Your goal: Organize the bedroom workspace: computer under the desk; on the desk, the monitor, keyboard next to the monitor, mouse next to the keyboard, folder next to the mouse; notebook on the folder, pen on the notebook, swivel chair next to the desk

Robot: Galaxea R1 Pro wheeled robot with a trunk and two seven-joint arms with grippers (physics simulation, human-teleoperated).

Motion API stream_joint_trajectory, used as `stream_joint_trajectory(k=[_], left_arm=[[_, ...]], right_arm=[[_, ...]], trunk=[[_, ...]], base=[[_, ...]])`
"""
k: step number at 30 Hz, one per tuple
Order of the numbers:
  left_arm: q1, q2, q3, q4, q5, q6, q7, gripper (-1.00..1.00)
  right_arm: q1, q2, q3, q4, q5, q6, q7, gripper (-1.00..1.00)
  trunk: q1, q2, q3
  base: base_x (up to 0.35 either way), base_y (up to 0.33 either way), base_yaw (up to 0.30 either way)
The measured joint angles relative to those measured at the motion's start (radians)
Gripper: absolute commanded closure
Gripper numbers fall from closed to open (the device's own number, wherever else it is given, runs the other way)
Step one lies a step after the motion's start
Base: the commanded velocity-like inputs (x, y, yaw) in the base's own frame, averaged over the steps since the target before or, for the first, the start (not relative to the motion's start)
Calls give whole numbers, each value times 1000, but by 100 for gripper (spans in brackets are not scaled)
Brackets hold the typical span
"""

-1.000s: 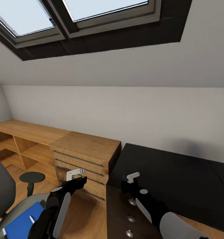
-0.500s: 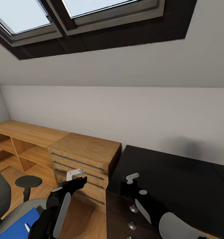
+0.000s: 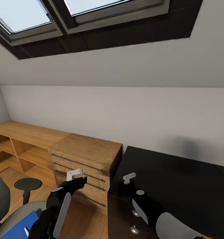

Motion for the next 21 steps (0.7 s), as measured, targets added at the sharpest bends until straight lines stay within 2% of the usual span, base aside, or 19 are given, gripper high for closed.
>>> stream_joint_trajectory(k=[5,6,21], left_arm=[[0,0,0,0,0,0,0,-100],[0,0,0,0,0,0,0,-100],[0,0,-1,0,0,0,0,-100]], right_arm=[[0,0,0,0,0,0,0,100],[0,0,0,0,0,0,0,-100],[0,0,0,0,0,-9,0,-100]], trunk=[[0,0,0],[0,0,0],[-57,105,47]], base=[[0,0,0],[0,0,0],[0,0,0]])
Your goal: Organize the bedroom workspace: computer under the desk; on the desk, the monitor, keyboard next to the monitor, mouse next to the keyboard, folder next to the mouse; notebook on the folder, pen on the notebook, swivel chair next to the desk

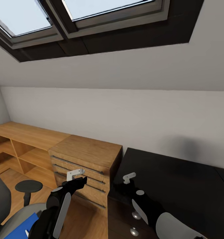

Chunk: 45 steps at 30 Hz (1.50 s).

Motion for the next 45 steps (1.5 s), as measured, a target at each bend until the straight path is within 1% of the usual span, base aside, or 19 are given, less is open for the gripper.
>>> stream_joint_trajectory(k=[13,17,21,22,23,24,27,28,31,35,45], left_arm=[[0,0,0,0,1,0,0,-100],[0,0,0,0,1,0,0,-100],[0,0,0,0,1,0,-1,-100],[0,0,0,0,1,0,-1,-100],[0,0,0,0,1,0,-1,-100],[0,0,0,0,1,0,-1,-100],[0,0,0,0,1,0,-1,-100],[0,0,0,0,1,0,-1,-100],[0,0,0,2,2,0,-1,-100],[0,0,0,3,2,0,-1,-100],[0,0,0,3,3,0,0,-100]], right_arm=[[0,0,0,-10,0,-10,-10,-100],[0,0,-2,-41,-1,-3,-48,-100],[1,-1,-9,-138,-10,46,-162,-100],[2,-1,-9,-190,-20,89,-236,-100],[3,-1,-9,-220,-26,114,-276,-100],[6,-1,-8,-278,-41,154,-354,-100],[20,-2,-7,-371,-75,191,-457,-100],[39,-2,-6,-426,-97,206,-505,-100],[77,-3,-3,-498,-123,221,-558,-100],[101,-4,-3,-537,-137,230,-585,-100],[111,0,3,-556,-144,225,-596,-100]], trunk=[[-50,91,41],[-50,91,41],[-50,91,41],[-50,91,41],[-50,91,41],[-50,91,41],[-50,91,41],[-50,91,41],[-50,91,41],[-50,91,41],[-50,91,41]], base=[[0,0,0],[0,0,0],[0,0,0],[0,0,0],[0,0,0],[0,0,0],[0,0,0],[0,0,0],[0,0,0],[0,0,0],[0,0,0]])
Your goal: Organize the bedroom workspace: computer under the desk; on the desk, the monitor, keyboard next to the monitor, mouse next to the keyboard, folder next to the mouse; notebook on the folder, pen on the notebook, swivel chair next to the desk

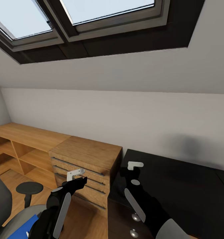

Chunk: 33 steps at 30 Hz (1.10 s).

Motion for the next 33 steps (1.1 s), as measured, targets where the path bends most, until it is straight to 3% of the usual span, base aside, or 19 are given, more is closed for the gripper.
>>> stream_joint_trajectory(k=[18,33], left_arm=[[0,0,1,0,0,0,-4,-100],[0,0,0,2,0,0,-5,-100]], right_arm=[[1,-1,-2,6,4,-33,4,-100],[1,-1,-2,8,4,-35,4,-100]], trunk=[[0,0,0],[1,0,0]], base=[[-20,0,-49],[-253,92,-216]])
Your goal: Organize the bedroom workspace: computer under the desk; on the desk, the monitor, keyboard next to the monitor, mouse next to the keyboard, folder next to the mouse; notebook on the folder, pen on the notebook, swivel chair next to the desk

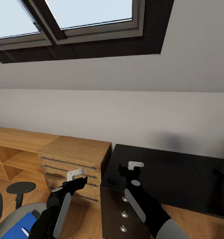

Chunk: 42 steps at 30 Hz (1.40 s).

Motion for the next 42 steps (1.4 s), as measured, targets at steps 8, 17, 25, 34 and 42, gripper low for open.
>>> stream_joint_trajectory(k=[8,17,25,34,42], left_arm=[[0,0,0,16,-1,0,-1,-100],[0,0,0,17,-1,0,-1,-100],[0,0,0,17,-2,0,0,-100],[0,0,0,18,-2,0,0,-100],[0,0,0,18,-2,-1,0,-100]], right_arm=[[0,1,14,11,0,-4,0,-100],[0,2,30,12,1,-5,0,-100],[0,0,29,12,2,-6,1,-100],[0,0,28,12,3,-6,2,-100],[0,0,28,12,5,-6,2,-100]], trunk=[[0,0,0],[0,0,0],[0,0,0],[0,0,0],[0,0,2]], base=[[-300,173,-23],[-322,59,-2],[-334,4,0],[-337,0,0],[-337,0,-84]])
